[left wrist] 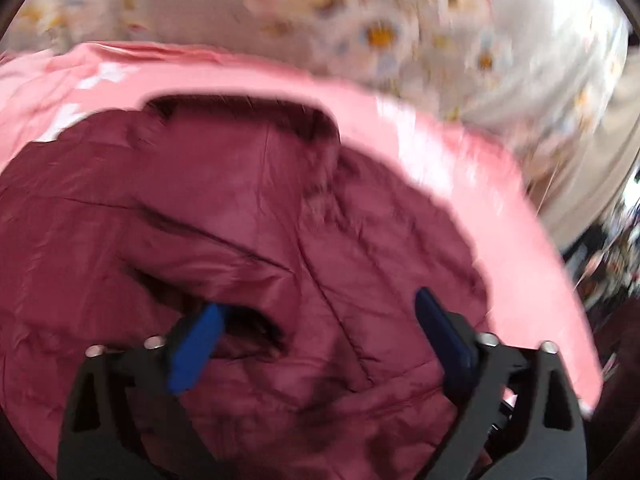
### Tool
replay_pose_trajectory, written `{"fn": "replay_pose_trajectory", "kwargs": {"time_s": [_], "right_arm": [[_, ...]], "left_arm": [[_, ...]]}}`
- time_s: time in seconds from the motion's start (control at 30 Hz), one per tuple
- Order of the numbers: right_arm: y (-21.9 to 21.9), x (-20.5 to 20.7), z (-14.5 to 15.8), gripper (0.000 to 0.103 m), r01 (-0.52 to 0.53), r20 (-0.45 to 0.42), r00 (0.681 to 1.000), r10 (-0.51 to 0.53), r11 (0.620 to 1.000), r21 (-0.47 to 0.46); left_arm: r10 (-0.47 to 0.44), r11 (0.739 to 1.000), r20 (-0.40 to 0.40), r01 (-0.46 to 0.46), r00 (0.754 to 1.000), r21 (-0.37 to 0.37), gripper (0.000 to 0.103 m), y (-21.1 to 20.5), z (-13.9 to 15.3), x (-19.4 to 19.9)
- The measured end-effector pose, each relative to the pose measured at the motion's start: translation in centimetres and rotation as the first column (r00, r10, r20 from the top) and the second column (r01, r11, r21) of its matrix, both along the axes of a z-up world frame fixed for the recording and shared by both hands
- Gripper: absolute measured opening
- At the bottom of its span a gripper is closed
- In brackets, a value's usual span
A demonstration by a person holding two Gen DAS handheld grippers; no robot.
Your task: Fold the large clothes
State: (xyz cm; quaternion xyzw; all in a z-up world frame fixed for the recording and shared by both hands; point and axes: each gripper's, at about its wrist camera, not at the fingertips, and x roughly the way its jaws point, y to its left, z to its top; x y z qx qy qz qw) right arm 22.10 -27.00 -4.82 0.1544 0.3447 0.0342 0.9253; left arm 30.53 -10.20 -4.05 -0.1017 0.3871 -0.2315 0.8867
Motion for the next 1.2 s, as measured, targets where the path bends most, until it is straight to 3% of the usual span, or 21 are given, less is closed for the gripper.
{"fn": "replay_pose_trajectory", "kwargs": {"time_s": [0.1, 0.23, 0.33, 0.43, 0.5, 0.57, 0.67, 0.73, 0.8, 0.87, 0.9, 0.97, 1.0, 1.13, 1.2], "right_arm": [[0.4, 0.6, 0.6, 0.061, -0.013, 0.012, 1.000, 0.013, 1.000, -0.002], [2.5, 1.5, 1.6, 0.061, -0.055, 0.026, 0.998, 0.055, 0.998, -0.012], [6.2, 3.1, 2.0, 0.069, -0.125, 0.038, 0.991, 0.129, 0.989, -0.083], [10.2, 5.4, 1.2, 0.070, -0.165, 0.024, 0.985, 0.173, 0.965, -0.203], [12.2, 6.8, 0.2, 0.069, -0.156, 0.006, 0.986, 0.166, 0.940, -0.303], [12.8, 8.2, -0.9, 0.069, -0.155, -0.021, 0.987, 0.157, 0.931, -0.331], [12.1, 9.2, -1.2, 0.061, -0.131, -0.032, 0.991, 0.127, 0.949, -0.288], [10.9, 9.5, -1.0, 0.045, -0.101, -0.029, 0.995, 0.097, 0.970, -0.221], [9.2, 9.4, -0.5, 0.023, -0.071, -0.025, 0.997, 0.068, 0.991, -0.115], [7.2, 8.5, 0.1, 0.015, -0.043, -0.002, 0.999, 0.043, 0.999, 0.002], [5.9, 7.6, 0.3, 0.014, -0.032, 0.009, 0.999, 0.031, 0.996, 0.078], [3.7, 5.6, 0.3, 0.014, -0.015, 0.019, 1.000, 0.012, 0.981, 0.196], [3.0, 4.7, 0.1, 0.014, -0.004, 0.015, 1.000, 0.001, 0.976, 0.216], [1.8, 3.8, -2.2, 0.021, 0.043, -0.063, 0.997, -0.035, 0.989, 0.141], [0.5, 3.6, -3.2, 0.023, 0.080, -0.096, 0.993, -0.065, 0.985, 0.152]], "left_arm": [[0.005, 0.997, 0.013, -0.004, 1.000, -0.072, 0.094, 4.3, 1.7, -1.4], [0.147, 0.971, -0.020, -0.148, 0.989, -0.190, 0.094, 13.2, 2.6, -2.4], [0.277, 0.939, -0.054, -0.282, 0.959, -0.196, 0.094, 18.9, 2.2, -2.5], [0.362, 0.915, -0.095, -0.373, 0.927, -0.156, 0.093, 22.4, 0.9, -2.1], [0.395, 0.899, -0.145, -0.414, 0.907, -0.140, 0.092, 24.1, -0.4, -1.5], [0.395, 0.892, -0.184, -0.423, 0.900, -0.156, 0.089, 25.2, -1.3, -1.2], [0.366, 0.875, -0.256, -0.424, 0.895, -0.233, 0.086, 26.0, -2.7, -0.4], [0.354, 0.855, -0.286, -0.432, 0.891, -0.287, 0.083, 26.3, -3.1, 0.4], [0.357, 0.839, -0.296, -0.443, 0.886, -0.315, 0.081, 26.5, -3.5, 1.4], [0.392, 0.819, -0.321, -0.486, 0.862, -0.306, 0.068, 27.0, -4.2, 2.6], [0.406, 0.814, -0.328, -0.500, 0.853, -0.294, 0.064, 27.2, -4.4, 2.9], [0.441, 0.808, -0.338, -0.531, 0.832, -0.254, 0.042, 27.5, -4.9, 3.5], [0.448, 0.812, -0.339, -0.535, 0.827, -0.232, 0.037, 27.6, -5.1, 3.6], [0.453, 0.832, -0.318, -0.523, 0.833, -0.187, 0.017, 27.7, -5.5, 3.5], [0.465, 0.830, -0.312, -0.530, 0.829, -0.174, 0.010, 27.8, -5.5, 3.3]]}}
